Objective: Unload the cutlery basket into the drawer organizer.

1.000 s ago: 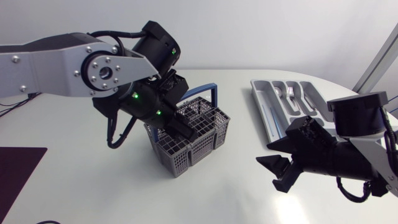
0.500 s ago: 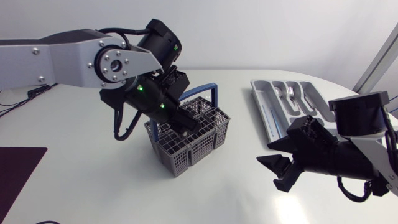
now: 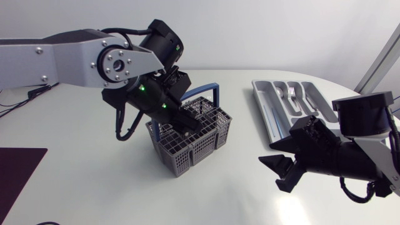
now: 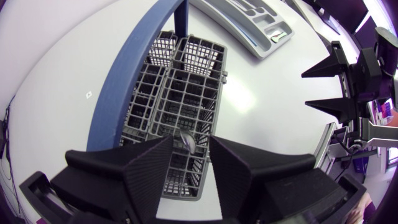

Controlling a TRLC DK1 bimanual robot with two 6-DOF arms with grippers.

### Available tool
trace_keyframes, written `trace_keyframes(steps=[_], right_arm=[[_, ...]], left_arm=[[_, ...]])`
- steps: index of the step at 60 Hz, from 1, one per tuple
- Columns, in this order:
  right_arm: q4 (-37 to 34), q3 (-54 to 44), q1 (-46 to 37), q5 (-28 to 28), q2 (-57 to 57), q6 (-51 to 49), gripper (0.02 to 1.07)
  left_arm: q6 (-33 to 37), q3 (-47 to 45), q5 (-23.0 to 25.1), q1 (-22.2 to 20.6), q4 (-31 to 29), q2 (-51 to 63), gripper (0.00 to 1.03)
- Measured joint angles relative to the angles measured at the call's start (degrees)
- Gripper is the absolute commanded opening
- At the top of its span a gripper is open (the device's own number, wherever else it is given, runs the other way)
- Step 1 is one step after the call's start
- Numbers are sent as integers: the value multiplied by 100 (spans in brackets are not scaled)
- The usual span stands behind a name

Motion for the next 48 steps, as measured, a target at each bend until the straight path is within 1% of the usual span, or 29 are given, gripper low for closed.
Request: trace_keyframes(steps=[18,28,37,45,46,48], right_arm=[[-4,0,0,2,-57,0,66],[-7,0,0,2,-101,0,66],[-11,0,-13,-17,-107,0,66],[-17,0,-37,-17,-107,0,66],[-17,0,-37,-17,-107,0,66],[-17,0,-37,-17,-107,0,66]], left_arm=[[70,0,-33,304,-7,0,47],[92,-11,-50,315,11,0,47],[94,-293,-245,186,354,0,47],[109,-638,-581,59,660,-24,46],[111,-680,-621,52,708,-35,45],[111,-774,-706,44,837,-55,40]])
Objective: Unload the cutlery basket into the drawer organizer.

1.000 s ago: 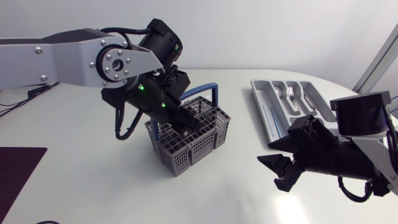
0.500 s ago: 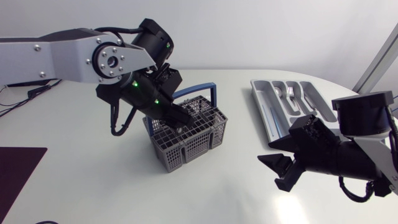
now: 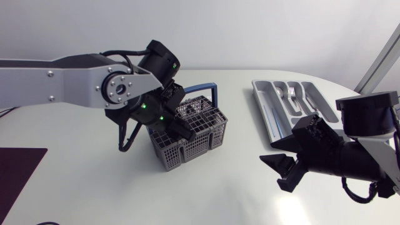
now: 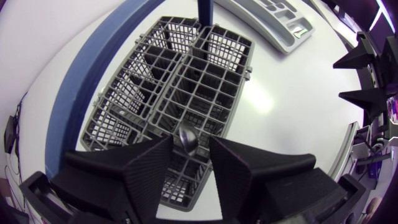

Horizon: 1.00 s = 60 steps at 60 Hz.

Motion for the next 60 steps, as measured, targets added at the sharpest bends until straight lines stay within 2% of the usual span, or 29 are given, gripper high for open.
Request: trace_keyframes(steps=[7,17,21,30,33,37,60], right_arm=[[0,0,0,0,0,-2,66],[0,0,0,0,0,-2,66],[0,0,0,0,0,-13,66],[-2,0,0,0,0,-17,66],[0,-11,0,0,0,-17,66],[-2,-22,0,0,-2,-20,66],[-4,-44,0,0,-11,-20,66]], left_arm=[[-4,-299,-76,-26,337,-46,32],[0,-566,-203,-83,721,-286,31],[2,-632,-227,-107,863,-391,26],[4,-699,-247,-140,1113,-555,22],[4,-713,-249,-144,1154,-557,15],[4,-754,-258,-144,1239,-557,11],[2,-791,-192,-208,1377,-579,6]])
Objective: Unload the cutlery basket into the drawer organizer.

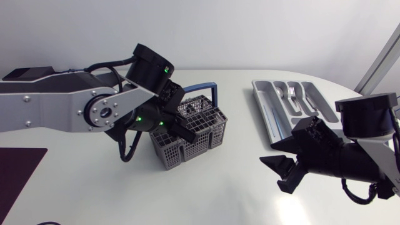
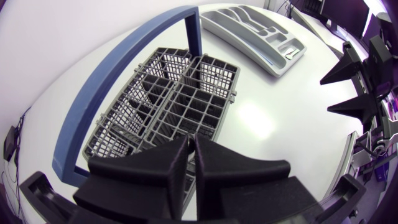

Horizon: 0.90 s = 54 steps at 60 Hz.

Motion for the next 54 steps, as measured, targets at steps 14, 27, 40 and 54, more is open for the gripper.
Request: trace_keyframes(steps=[14,27,40,54], right_arm=[[0,0,0,0,0,-2,66],[-13,0,0,-2,0,-2,66],[-24,0,7,0,0,-2,66],[-22,4,7,-66,0,-13,66]], left_arm=[[48,-155,59,-13,-37,-413,6],[151,-258,396,111,-24,-1008,6],[155,-291,730,310,-22,-1366,6],[208,-291,1012,341,-114,-1958,6]])
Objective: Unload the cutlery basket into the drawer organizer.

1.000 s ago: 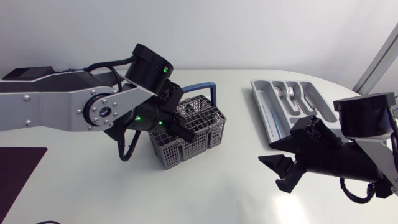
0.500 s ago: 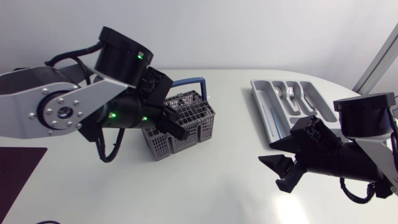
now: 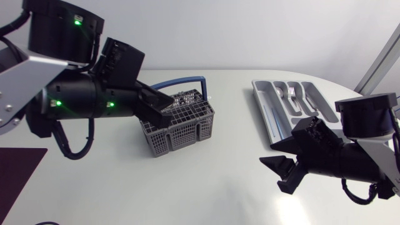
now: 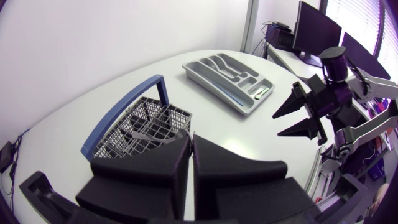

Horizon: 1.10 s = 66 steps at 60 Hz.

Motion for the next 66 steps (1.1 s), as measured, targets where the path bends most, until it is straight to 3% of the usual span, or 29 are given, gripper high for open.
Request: trace_keyframes(steps=[10,25,37,66], right_arm=[[0,2,-57,-538,-144,-142,66],[-208,162,-457,-1635,-601,-651,66],[-389,247,-501,-2197,-778,-1128,66],[-470,310,238,-2374,-863,-1635,66]], left_arm=[[173,13,398,-13,-50,-378,6],[577,380,1705,-42,-417,-170,6],[833,675,2524,-39,-769,424,6],[1731,1235,3357,-684,-2035,1259,6]])
